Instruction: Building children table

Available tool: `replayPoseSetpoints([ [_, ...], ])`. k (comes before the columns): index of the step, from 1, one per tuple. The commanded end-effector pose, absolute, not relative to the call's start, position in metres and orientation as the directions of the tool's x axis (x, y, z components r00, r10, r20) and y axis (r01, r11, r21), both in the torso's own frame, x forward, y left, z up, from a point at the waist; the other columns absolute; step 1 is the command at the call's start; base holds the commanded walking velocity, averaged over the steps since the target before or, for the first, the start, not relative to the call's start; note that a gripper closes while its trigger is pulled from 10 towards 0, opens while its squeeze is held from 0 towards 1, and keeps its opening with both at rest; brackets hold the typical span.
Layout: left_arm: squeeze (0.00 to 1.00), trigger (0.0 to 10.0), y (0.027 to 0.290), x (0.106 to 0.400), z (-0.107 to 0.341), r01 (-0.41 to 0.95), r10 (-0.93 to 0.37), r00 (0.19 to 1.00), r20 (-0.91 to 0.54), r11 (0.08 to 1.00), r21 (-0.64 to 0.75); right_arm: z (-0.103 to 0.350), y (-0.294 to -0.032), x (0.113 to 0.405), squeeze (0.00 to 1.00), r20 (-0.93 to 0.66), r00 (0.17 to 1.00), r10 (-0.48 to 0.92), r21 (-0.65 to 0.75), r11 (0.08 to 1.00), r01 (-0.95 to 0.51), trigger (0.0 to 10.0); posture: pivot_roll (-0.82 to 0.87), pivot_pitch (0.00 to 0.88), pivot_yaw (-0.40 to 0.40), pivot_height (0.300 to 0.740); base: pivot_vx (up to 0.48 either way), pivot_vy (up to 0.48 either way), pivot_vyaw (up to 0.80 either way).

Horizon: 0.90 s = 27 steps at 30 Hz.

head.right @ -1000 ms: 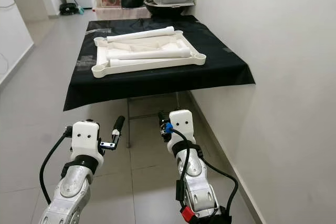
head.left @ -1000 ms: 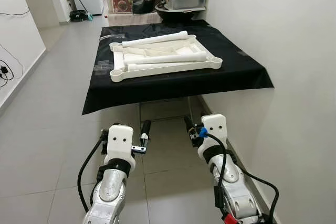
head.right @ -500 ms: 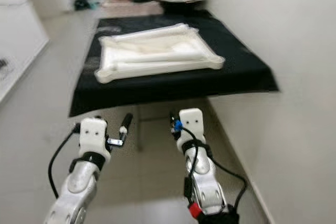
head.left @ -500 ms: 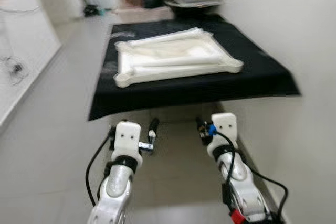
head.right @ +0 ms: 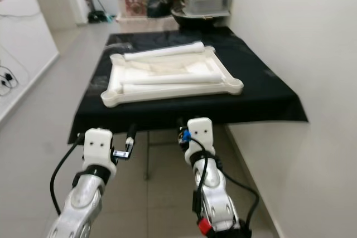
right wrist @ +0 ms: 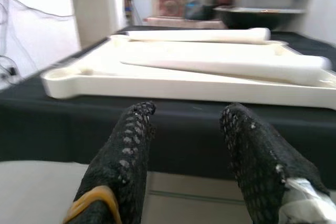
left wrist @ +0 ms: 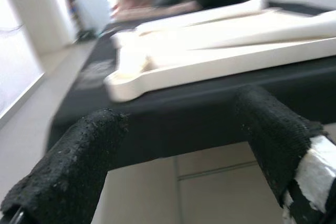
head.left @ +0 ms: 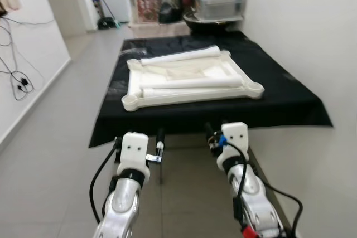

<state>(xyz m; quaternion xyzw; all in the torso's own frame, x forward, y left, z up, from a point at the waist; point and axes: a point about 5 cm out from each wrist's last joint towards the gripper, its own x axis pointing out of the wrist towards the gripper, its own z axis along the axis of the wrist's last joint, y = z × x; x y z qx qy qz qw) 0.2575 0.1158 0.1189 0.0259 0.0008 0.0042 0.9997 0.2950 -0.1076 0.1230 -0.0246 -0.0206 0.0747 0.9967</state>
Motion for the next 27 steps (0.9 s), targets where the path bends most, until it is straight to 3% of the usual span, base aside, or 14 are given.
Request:
replayPoseSetpoints([
  [1, 0.00, 10.0, 0.113, 0.258, 0.120, -0.003, 0.003, 1.000, 0.002, 0.999, 0.053, 0.126, -0.110, 0.296, 0.00, 0.053, 0.988, 0.146, -0.055, 0.988, -0.143, 10.0, 0.04, 0.000, -0.010, 0.740, 0.330, 0.000, 0.00],
  [15, 0.00, 10.0, 0.113, 0.260, 0.121, -0.007, 0.006, 1.000, 0.014, 0.999, 0.054, 0.176, -0.125, 0.326, 0.00, 0.212, 0.972, 0.096, -0.048, 0.995, -0.088, 10.0, 0.04, 0.000, -0.012, 0.740, 0.332, 0.000, 0.00],
  [16, 0.00, 10.0, 0.113, 0.260, 0.121, -0.008, 0.007, 1.000, 0.015, 0.998, 0.056, 0.180, -0.126, 0.328, 1.00, 0.224, 0.969, 0.099, -0.047, 0.995, -0.091, 10.0, 0.04, 0.000, -0.016, 0.740, 0.334, 0.000, 0.00],
  [22, 0.00, 10.0, 0.114, 0.262, 0.123, -0.018, 0.017, 1.000, 0.023, 0.998, 0.062, 0.191, -0.130, 0.337, 1.00, 0.237, 0.963, 0.130, -0.084, 0.990, -0.114, 10.0, 0.04, 0.000, -0.016, 0.740, 0.334, 0.000, 0.00],
  [24, 0.00, 10.0, 0.114, 0.262, 0.124, -0.019, 0.017, 1.000, 0.026, 0.998, 0.061, 0.196, -0.130, 0.345, 0.00, 0.212, 0.961, 0.176, -0.123, 0.981, -0.153, 10.0, 0.04, 0.000, -0.016, 0.740, 0.334, 0.000, 0.00],
  [27, 0.00, 10.0, 0.114, 0.263, 0.124, -0.017, 0.016, 1.000, 0.026, 0.998, 0.060, 0.198, -0.129, 0.352, 0.00, 0.181, 0.959, 0.217, -0.155, 0.969, -0.190, 10.0, 0.03, 0.000, -0.015, 0.740, 0.336, 0.000, 0.00],
])
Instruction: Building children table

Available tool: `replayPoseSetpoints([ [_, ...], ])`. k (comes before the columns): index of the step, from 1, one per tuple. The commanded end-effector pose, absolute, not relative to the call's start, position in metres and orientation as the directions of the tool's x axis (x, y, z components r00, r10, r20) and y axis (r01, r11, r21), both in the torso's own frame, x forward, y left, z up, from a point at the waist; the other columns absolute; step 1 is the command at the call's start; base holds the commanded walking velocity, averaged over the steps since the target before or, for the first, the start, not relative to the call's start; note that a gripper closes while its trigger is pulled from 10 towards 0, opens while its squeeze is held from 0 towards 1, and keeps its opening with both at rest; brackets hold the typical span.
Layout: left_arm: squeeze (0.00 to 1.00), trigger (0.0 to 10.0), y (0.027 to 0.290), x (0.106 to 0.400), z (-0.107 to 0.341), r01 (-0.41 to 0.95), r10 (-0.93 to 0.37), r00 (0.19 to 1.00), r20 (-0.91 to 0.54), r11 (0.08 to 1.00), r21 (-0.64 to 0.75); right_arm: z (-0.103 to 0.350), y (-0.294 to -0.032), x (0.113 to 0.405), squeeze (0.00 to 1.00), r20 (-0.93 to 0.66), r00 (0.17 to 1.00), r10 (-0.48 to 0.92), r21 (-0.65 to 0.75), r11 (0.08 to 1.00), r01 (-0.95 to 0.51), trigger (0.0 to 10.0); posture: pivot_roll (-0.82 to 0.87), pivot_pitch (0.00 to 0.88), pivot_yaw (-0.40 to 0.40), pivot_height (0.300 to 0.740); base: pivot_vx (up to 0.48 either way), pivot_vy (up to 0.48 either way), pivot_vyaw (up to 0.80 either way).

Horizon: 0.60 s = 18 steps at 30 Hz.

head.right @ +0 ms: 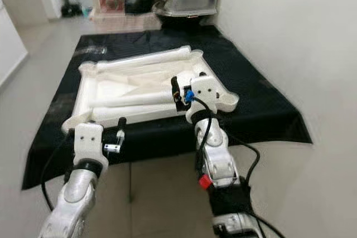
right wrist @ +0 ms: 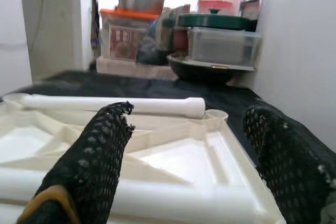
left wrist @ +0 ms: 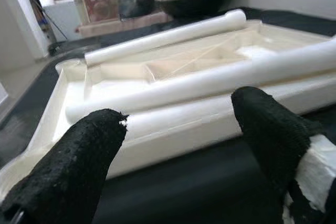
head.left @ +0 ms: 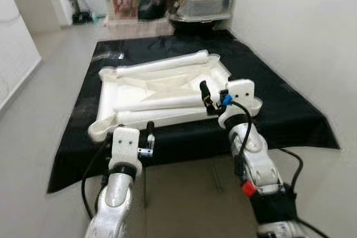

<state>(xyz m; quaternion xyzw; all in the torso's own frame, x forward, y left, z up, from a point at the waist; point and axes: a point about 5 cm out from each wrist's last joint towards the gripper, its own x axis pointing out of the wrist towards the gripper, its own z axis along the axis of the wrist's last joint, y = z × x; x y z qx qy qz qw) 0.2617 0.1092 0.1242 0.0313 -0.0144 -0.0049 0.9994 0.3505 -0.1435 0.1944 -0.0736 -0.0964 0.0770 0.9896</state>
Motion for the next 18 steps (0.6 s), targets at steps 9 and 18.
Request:
replayPoseSetpoints([
  [9, 0.00, 10.0, 0.112, 0.262, 0.123, -0.017, 0.016, 1.000, 0.017, 1.000, 0.023, 0.201, -0.143, 0.378, 0.00, -0.007, 0.958, 0.286, -0.242, 0.929, -0.279, 10.0, 0.04, 0.000, -0.024, 0.740, 0.242, 0.000, 0.00],
  [18, 0.00, 10.0, 0.107, 0.263, 0.127, 0.004, -0.004, 1.000, 0.016, 1.000, 0.007, 0.228, -0.132, 0.397, 1.00, -0.131, 0.864, 0.487, -0.351, 0.792, -0.500, 10.0, 0.04, 0.000, -0.026, 0.740, 0.000, 0.000, 0.00],
])
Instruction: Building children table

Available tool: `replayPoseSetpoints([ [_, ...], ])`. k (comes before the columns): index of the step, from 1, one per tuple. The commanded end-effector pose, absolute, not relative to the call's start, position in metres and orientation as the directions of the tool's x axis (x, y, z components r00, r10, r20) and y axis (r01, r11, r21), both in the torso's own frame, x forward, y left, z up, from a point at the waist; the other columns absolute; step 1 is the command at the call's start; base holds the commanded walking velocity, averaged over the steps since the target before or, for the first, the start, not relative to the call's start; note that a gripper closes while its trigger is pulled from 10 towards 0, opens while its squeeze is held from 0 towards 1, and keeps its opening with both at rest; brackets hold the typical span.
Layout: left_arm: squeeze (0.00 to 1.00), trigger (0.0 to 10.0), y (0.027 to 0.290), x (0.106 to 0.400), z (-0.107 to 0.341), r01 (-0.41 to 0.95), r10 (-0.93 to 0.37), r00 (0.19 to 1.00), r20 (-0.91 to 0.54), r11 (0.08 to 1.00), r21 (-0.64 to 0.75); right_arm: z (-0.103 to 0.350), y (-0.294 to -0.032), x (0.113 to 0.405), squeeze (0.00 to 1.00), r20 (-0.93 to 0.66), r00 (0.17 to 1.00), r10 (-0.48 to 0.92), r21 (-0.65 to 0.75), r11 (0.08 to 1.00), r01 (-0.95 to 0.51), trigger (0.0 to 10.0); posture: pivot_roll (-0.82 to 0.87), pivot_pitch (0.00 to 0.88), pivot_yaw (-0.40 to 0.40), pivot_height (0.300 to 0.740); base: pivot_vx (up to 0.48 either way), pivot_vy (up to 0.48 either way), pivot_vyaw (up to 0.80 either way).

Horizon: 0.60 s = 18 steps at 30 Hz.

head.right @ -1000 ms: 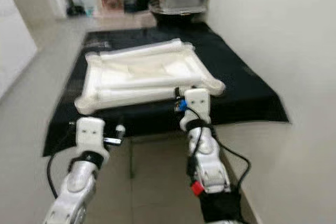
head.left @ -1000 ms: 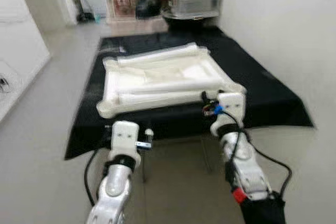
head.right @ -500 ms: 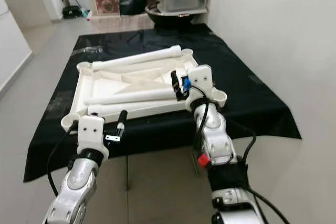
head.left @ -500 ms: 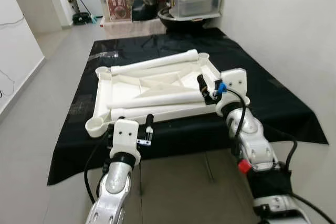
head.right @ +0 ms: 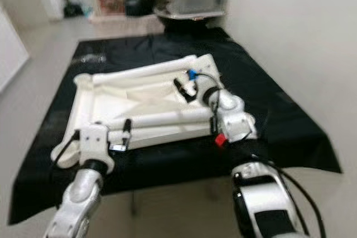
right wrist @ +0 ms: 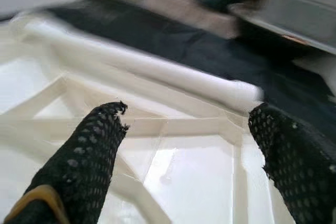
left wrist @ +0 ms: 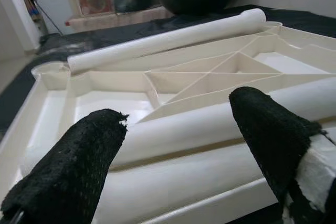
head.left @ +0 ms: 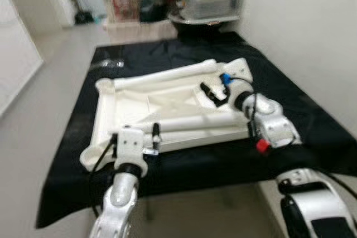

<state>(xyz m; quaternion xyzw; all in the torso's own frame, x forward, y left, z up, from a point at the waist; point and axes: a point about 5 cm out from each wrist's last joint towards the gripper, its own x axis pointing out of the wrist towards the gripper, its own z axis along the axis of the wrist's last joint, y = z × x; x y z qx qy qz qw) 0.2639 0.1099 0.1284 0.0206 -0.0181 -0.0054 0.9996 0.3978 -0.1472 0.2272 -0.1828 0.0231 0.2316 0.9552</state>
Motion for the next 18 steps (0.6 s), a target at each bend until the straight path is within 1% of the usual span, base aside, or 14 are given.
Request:
replayPoseSetpoints([
  [1, 0.00, 10.0, 0.106, 0.263, 0.127, 0.008, -0.008, 1.000, 0.018, 1.000, 0.005, 0.233, -0.127, 0.399, 0.47, -0.176, 0.823, 0.541, -0.364, 0.741, -0.565, 10.0, 0.04, 0.000, -0.026, 0.740, 0.000, 0.000, 0.00],
  [2, 0.00, 10.0, 0.106, 0.263, 0.128, 0.011, -0.011, 1.000, 0.019, 1.000, 0.003, 0.236, -0.124, 0.400, 0.47, -0.208, 0.792, 0.574, -0.369, 0.704, -0.607, 10.0, 0.04, 0.000, -0.026, 0.740, 0.000, 0.000, 0.00],
  [3, 0.00, 10.0, 0.103, 0.263, 0.130, 0.028, -0.028, 0.999, 0.018, 1.000, -0.010, 0.238, -0.120, 0.401, 0.00, -0.306, 0.719, 0.623, -0.384, 0.611, -0.693, 10.0, 0.04, 0.000, -0.031, 0.740, 0.000, 0.000, 0.00],
  [4, 0.00, 10.0, 0.103, 0.263, 0.130, 0.028, -0.028, 0.999, 0.018, 1.000, -0.010, 0.238, -0.120, 0.401, 0.00, -0.306, 0.719, 0.623, -0.384, 0.611, -0.693, 10.0, 0.04, 0.000, -0.031, 0.740, 0.000, 0.000, 0.00],
  [6, 0.00, 10.0, 0.098, 0.260, 0.132, 0.069, -0.068, 0.998, 0.015, 0.997, -0.036, 0.238, -0.120, 0.401, 0.00, -0.414, 0.648, 0.639, -0.412, 0.503, -0.760, 10.0, 0.04, 0.000, -0.036, 0.740, 0.000, 0.000, 0.00],
  [7, 0.00, 10.0, 0.098, 0.260, 0.132, 0.069, -0.068, 0.998, 0.015, 0.997, -0.036, 0.238, -0.120, 0.401, 0.00, -0.414, 0.648, 0.639, -0.412, 0.503, -0.760, 10.0, 0.04, 0.000, -0.036, 0.740, 0.000, 0.000, 0.00],
  [9, 0.00, 10.0, 0.082, 0.253, 0.139, 0.203, -0.201, 0.979, 0.033, 0.977, -0.073, 0.241, -0.121, 0.404, 0.00, -0.501, 0.616, 0.608, -0.449, 0.426, -0.785, 10.0, 0.03, 0.000, -0.053, 0.740, 0.000, 0.000, 0.00],
  [11, 0.00, 10.0, 0.068, 0.242, 0.146, 0.299, -0.296, 0.954, 0.049, 0.950, -0.088, 0.244, -0.120, 0.406, 0.00, -0.557, 0.593, 0.582, -0.460, 0.379, -0.803, 10.0, 0.04, 0.000, -0.065, 0.740, 0.000, 0.000, 0.00],
  [12, 0.00, 10.0, 0.068, 0.242, 0.146, 0.299, -0.296, 0.954, 0.049, 0.950, -0.088, 0.244, -0.120, 0.406, 0.00, -0.557, 0.593, 0.582, -0.460, 0.379, -0.803, 10.0, 0.04, 0.000, -0.065, 0.740, 0.000, 0.000, 0.00],
  [15, 0.00, 10.0, 0.057, 0.231, 0.148, 0.346, -0.343, 0.938, 0.049, 0.934, -0.087, 0.248, -0.118, 0.407, 0.00, -0.618, 0.569, 0.543, -0.475, 0.318, -0.820, 10.0, 0.04, 0.000, -0.072, 0.740, 0.000, 0.000, 0.00],
  [16, 0.00, 10.0, 0.056, 0.228, 0.148, 0.344, -0.342, 0.939, 0.044, 0.935, -0.090, 0.248, -0.118, 0.407, 0.00, -0.641, 0.563, 0.522, -0.486, 0.292, -0.824, 10.0, 0.05, 0.000, -0.077, 0.740, 0.000, 0.000, 0.00],
  [17, 0.00, 10.0, 0.056, 0.228, 0.148, 0.344, -0.342, 0.939, 0.044, 0.935, -0.090, 0.248, -0.118, 0.407, 0.00, -0.641, 0.563, 0.522, -0.486, 0.292, -0.824, 10.0, 0.05, 0.000, -0.077, 0.740, 0.000, 0.000, 0.00],
  [18, 0.00, 10.0, 0.056, 0.227, 0.146, 0.335, -0.333, 0.942, 0.036, 0.937, -0.094, 0.247, -0.119, 0.407, 0.00, -0.670, 0.554, 0.494, -0.491, 0.265, -0.830, 10.0, 0.05, 0.000, -0.079, 0.740, 0.000, 0.000, 0.00],
])
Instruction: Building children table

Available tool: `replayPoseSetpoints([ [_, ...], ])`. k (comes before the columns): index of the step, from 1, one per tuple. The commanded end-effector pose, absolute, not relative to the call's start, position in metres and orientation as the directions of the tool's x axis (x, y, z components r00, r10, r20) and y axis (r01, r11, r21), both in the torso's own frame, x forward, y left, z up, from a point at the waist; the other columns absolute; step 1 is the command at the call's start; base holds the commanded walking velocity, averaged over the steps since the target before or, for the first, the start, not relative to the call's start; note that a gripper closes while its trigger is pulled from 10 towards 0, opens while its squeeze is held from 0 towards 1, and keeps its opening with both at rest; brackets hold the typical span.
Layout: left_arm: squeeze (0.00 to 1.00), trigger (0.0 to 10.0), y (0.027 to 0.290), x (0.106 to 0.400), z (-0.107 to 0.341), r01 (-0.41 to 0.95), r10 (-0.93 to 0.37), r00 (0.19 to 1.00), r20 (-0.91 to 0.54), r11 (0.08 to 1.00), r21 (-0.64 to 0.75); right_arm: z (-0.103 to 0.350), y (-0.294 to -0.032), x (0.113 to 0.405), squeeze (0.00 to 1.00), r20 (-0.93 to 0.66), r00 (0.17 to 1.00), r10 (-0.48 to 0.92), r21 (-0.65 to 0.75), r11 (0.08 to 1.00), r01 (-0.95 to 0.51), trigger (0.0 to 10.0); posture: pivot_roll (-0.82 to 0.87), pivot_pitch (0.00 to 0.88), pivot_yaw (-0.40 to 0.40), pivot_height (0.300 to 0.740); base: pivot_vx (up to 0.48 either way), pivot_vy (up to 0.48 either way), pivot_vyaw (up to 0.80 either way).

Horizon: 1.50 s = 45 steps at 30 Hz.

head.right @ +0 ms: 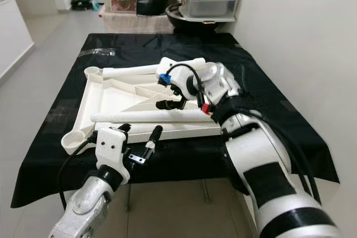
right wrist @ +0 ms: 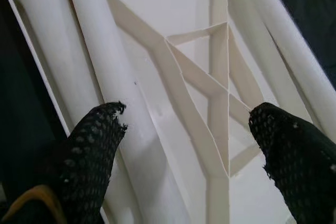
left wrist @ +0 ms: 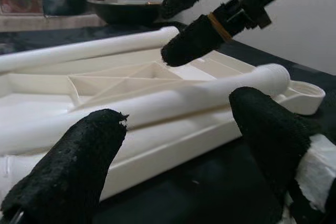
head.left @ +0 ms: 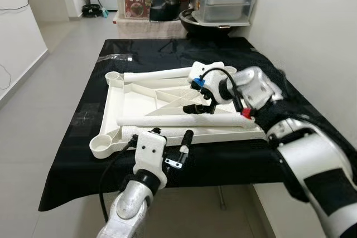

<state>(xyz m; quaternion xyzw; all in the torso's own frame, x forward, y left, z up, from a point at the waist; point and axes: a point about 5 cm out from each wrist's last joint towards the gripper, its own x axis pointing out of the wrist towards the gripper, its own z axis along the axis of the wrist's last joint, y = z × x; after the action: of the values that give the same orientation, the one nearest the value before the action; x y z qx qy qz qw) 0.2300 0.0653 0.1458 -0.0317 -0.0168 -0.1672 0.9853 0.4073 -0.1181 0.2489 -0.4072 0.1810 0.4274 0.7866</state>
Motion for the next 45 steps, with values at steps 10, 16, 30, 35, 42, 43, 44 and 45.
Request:
replayPoseSetpoints([
  [10, 0.00, 10.0, 0.058, 0.208, 0.146, 0.314, -0.319, 0.948, -0.018, 0.941, -0.126, 0.235, -0.123, 0.404, 0.00, -0.799, 0.466, 0.379, -0.451, 0.135, -0.882, 10.0, 0.06, 0.052, -0.113, 0.740, 0.000, 0.000, 0.00],
  [16, 0.00, 10.0, 0.056, 0.202, 0.147, 0.315, -0.321, 0.947, -0.028, 0.940, -0.134, 0.238, -0.120, 0.405, 0.00, -0.793, 0.490, 0.363, -0.478, 0.130, -0.869, 10.0, 0.06, 0.075, -0.122, 0.740, 0.000, 0.000, 0.00],
  [30, 0.00, 10.0, 0.051, 0.189, 0.149, 0.315, -0.326, 0.944, -0.058, 0.937, -0.149, 0.235, -0.112, 0.405, 0.00, -0.810, 0.479, 0.338, -0.479, 0.089, -0.873, 10.0, 0.05, 0.103, -0.133, 0.740, 0.000, 0.000, 0.00],
  [35, 0.00, 10.0, 0.048, 0.184, 0.153, 0.318, -0.331, 0.942, -0.061, 0.934, -0.161, 0.230, -0.107, 0.404, 0.00, -0.822, 0.463, 0.332, -0.470, 0.065, -0.880, 10.0, 0.05, 0.132, -0.143, 0.740, 0.000, 0.000, 0.00],
  [42, 0.00, 10.0, 0.044, 0.175, 0.159, 0.306, -0.322, 0.944, -0.068, 0.935, -0.181, 0.225, -0.099, 0.402, 0.00, -0.830, 0.441, 0.342, -0.452, 0.051, -0.891, 10.0, 0.05, 0.184, -0.162, 0.740, 0.000, 0.000, 0.00],
  [43, 0.00, 10.0, 0.044, 0.175, 0.159, 0.306, -0.322, 0.944, -0.068, 0.935, -0.181, 0.225, -0.099, 0.402, 0.00, -0.830, 0.441, 0.342, -0.452, 0.051, -0.891, 10.0, 0.05, 0.184, -0.162, 0.740, 0.000, 0.000, 0.00],
  [44, 0.00, 10.0, 0.043, 0.174, 0.160, 0.304, -0.321, 0.944, -0.071, 0.935, -0.184, 0.224, -0.097, 0.402, 0.00, -0.830, 0.441, 0.342, -0.455, 0.044, -0.890, 10.0, 0.05, 0.198, -0.162, 0.740, 0.000, 0.000, 0.00],
  [45, 0.00, 10.0, 0.043, 0.174, 0.160, 0.304, -0.321, 0.944, -0.071, 0.935, -0.184, 0.224, -0.097, 0.402, 0.00, -0.830, 0.441, 0.342, -0.455, 0.044, -0.890, 10.0, 0.05, 0.198, -0.162, 0.740, 0.000, 0.000, 0.00],
])
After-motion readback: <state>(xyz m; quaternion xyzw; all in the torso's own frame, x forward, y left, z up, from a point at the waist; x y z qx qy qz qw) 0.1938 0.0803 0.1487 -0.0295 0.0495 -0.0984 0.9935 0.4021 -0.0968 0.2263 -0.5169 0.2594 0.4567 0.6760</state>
